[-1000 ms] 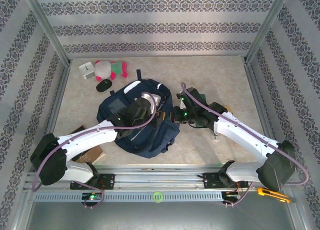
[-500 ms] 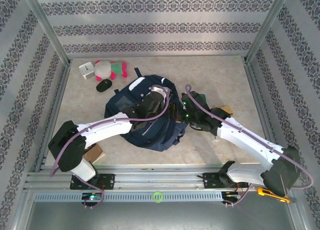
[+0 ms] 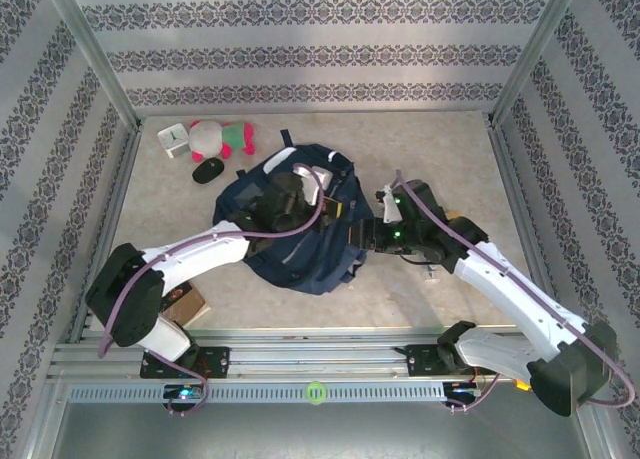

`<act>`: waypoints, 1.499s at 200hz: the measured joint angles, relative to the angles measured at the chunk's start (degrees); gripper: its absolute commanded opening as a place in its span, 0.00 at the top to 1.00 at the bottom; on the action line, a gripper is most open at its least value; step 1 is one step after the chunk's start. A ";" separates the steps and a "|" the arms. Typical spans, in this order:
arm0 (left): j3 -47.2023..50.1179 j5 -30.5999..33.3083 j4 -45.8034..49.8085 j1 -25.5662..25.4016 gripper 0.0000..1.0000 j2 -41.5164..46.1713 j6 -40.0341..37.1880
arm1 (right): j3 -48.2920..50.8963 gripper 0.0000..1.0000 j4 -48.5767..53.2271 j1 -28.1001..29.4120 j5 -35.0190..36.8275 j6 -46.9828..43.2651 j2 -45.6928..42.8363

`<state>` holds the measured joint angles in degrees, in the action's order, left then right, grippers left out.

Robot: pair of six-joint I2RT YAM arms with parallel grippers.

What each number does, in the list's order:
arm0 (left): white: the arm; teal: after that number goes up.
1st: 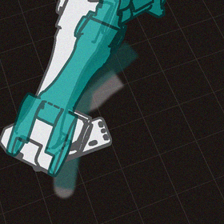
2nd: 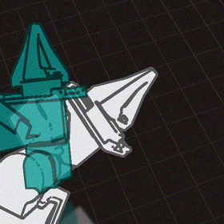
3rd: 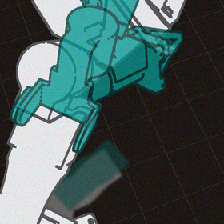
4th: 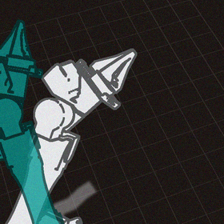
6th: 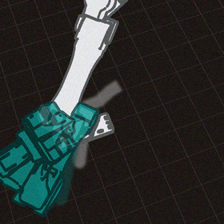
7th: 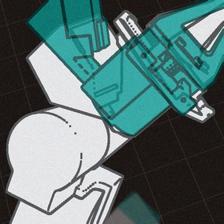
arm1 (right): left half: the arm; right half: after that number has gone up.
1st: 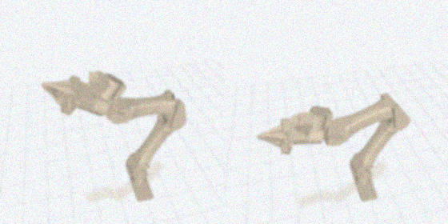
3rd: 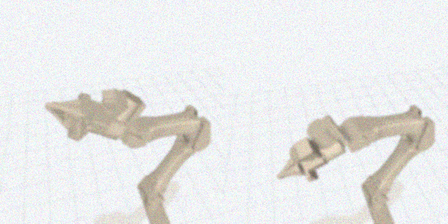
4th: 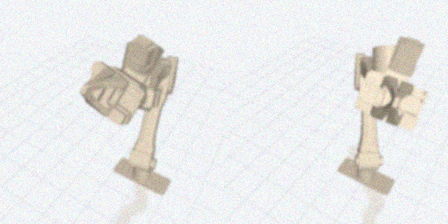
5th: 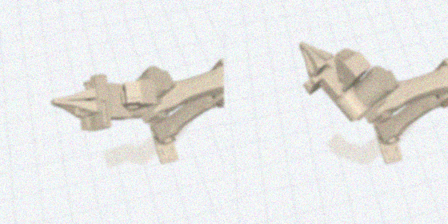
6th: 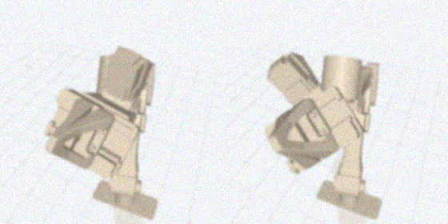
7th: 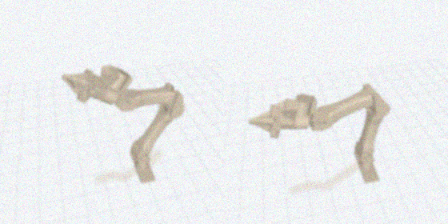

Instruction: Pack the student bag

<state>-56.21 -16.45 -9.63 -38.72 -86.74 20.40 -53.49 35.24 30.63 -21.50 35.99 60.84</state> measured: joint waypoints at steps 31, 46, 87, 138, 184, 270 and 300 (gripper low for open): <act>5.18 -9.11 -0.22 5.92 1.00 5.07 -8.68 | 1.05 0.44 -2.03 -9.05 -10.03 -0.22 -5.53; 6.64 -13.29 0.20 6.82 1.00 6.97 -12.46 | 1.97 0.43 -4.98 -11.93 -13.99 1.18 -5.14; 10.32 -22.67 1.55 7.34 1.00 12.96 -21.64 | 4.17 0.38 -12.68 -12.81 -19.02 7.72 4.59; 12.33 -26.56 0.92 7.63 1.00 14.80 -25.38 | 4.63 0.30 -18.93 -7.17 -18.88 14.25 9.66; 13.73 -26.36 -0.24 8.11 1.00 14.80 -25.05 | 5.57 0.68 -23.10 -5.62 -17.62 17.94 12.44; 9.57 -15.61 10.95 7.69 0.54 23.06 -13.68 | 11.37 1.00 -29.62 -1.46 -8.87 25.53 10.14; 5.64 -8.24 21.59 3.74 0.50 29.38 -5.73 | 11.37 1.00 -31.04 0.02 -6.40 26.93 8.72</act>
<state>-50.57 -24.69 11.97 -34.98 -57.36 14.68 -42.13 4.21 30.65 -27.90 62.92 69.56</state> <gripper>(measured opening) 0.488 0.043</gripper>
